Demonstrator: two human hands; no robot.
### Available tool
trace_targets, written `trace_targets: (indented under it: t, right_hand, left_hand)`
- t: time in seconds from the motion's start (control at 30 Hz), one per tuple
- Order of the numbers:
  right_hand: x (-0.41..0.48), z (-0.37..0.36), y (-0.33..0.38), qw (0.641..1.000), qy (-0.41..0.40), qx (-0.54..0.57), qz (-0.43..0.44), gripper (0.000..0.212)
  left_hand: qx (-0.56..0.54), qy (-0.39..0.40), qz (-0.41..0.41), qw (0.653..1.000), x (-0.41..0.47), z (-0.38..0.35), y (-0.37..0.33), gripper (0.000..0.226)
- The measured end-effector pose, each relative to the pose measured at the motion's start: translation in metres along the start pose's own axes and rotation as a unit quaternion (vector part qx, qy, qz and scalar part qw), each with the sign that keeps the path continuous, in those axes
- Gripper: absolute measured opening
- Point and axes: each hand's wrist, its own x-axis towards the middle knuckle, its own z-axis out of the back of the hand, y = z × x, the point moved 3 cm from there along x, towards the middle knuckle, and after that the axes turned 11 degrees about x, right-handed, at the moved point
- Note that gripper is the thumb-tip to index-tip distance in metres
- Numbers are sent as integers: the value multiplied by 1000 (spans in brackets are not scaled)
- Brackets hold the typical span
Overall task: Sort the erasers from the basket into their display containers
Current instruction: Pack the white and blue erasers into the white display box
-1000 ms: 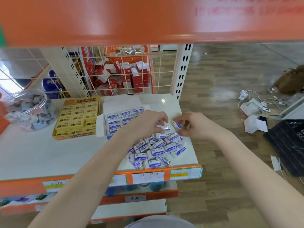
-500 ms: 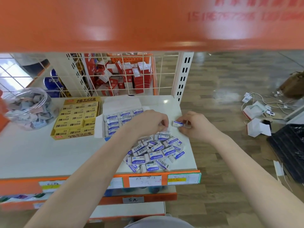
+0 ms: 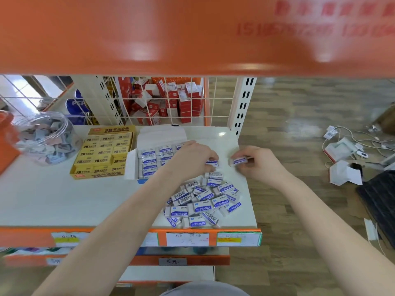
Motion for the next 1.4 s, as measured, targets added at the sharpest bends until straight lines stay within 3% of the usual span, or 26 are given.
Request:
trace_targets:
  t: [0.17, 0.3, 0.43, 0.67, 1.0, 1.4]
  right_hand:
    - [0, 0, 0, 997, -2, -76, 34, 31]
    - [2, 2, 1, 997, 12, -67, 32, 28]
    - [10, 1, 15, 998, 16, -47, 35, 26]
    - [37, -33, 75, 995, 24, 20, 99, 24]
    - [63, -103, 122, 959, 133, -150, 199, 31]
    - [81, -137, 140, 959, 124, -180, 180, 12]
  left_hand:
    - [-34, -25, -12, 999, 7, -4, -2, 31]
    - [-173, -119, -5, 978, 4, 2, -1, 27]
    - [-212, -187, 25, 959, -14, 13, 12, 26]
    - [-197, -198, 123, 952, -59, 15, 58, 28]
    - [-171, -214, 284, 919, -124, -4, 119, 26]
    - [-216, -224, 280, 908, -135, -18, 120, 22]
